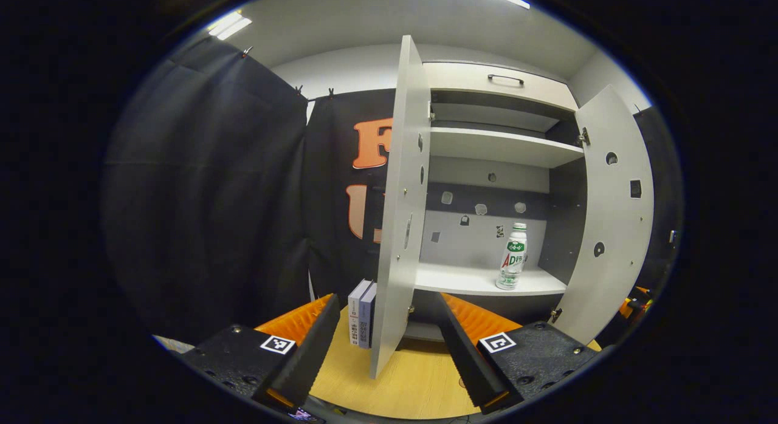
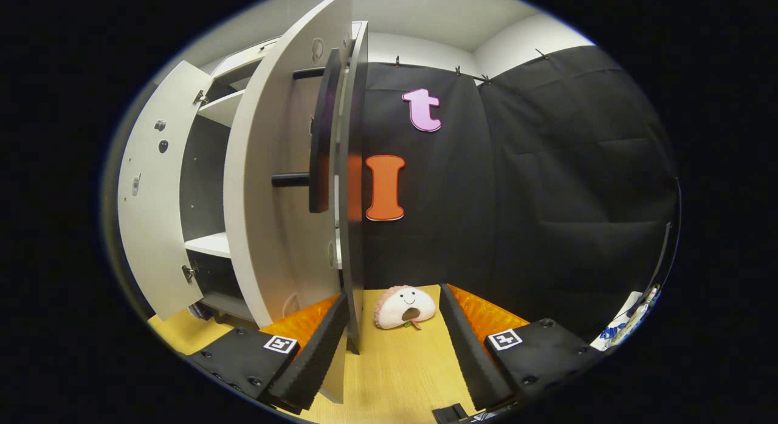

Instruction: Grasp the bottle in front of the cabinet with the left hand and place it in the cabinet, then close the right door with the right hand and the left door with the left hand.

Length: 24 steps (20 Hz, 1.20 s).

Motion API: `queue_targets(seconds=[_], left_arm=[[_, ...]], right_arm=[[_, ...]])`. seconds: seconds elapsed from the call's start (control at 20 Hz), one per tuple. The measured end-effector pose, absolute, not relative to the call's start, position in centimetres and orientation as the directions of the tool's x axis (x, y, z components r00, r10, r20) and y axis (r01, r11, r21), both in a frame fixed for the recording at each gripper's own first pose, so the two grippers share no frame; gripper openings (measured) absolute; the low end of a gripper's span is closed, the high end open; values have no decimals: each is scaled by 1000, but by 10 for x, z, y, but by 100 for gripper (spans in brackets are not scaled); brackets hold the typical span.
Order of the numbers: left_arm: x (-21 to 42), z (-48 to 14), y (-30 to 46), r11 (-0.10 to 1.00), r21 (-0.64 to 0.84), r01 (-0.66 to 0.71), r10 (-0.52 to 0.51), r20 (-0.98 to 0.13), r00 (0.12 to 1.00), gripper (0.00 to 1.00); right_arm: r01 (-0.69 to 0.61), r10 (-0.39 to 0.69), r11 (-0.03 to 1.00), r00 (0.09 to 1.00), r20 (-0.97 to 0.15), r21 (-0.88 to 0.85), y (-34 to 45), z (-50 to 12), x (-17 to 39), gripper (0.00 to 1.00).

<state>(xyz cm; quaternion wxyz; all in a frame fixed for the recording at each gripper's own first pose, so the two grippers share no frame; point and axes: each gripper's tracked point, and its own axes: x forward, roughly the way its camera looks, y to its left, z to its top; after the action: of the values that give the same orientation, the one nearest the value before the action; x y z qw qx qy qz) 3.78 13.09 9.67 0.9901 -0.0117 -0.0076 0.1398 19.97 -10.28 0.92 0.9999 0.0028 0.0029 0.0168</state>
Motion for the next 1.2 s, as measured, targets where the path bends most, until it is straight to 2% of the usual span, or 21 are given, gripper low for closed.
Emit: queue_targets(seconds=[0.05,0.15,0.2,0.3,0.35,0.55,0.6,0.65,0.8,0.85,0.9,1.2], left_arm=[[37,94,135,959,-27,-283,283,5,959,95],[37,89,143,958,-27,-284,284,-6,959,95],[38,88,146,960,-27,-280,280,-10,960,95],[42,86,151,961,-35,-273,272,-18,962,95],[43,85,153,963,-40,-268,268,-20,963,95],[46,86,167,966,-43,-256,255,-22,967,95],[45,85,172,966,-39,-257,256,-21,966,95],[46,85,177,965,-36,-259,258,-20,966,95],[46,85,190,966,-33,-257,257,-22,966,95],[46,84,194,966,-29,-257,256,-22,966,95],[46,84,199,966,-24,-256,255,-21,967,95],[50,82,220,968,-21,-249,249,-18,968,95]], right_arm=[[-40,40,999,999,-4,6,-101,10,200,98],[-36,36,999,999,2,1,-102,10,201,95],[-32,32,999,999,3,0,-102,10,200,89],[-22,22,1000,1000,5,5,-100,10,200,89],[-12,12,1000,1000,13,5,-99,11,199,95],[-26,25,1000,1000,8,15,-80,8,194,94],[-26,25,1000,1000,7,19,-75,8,192,86],[-24,24,999,1000,7,20,-69,8,191,94],[-48,48,999,999,9,16,-45,10,190,94],[-52,52,999,999,10,10,-37,9,188,86],[-54,54,999,998,11,4,-31,9,187,94],[-74,74,997,997,14,33,7,7,185,94]])
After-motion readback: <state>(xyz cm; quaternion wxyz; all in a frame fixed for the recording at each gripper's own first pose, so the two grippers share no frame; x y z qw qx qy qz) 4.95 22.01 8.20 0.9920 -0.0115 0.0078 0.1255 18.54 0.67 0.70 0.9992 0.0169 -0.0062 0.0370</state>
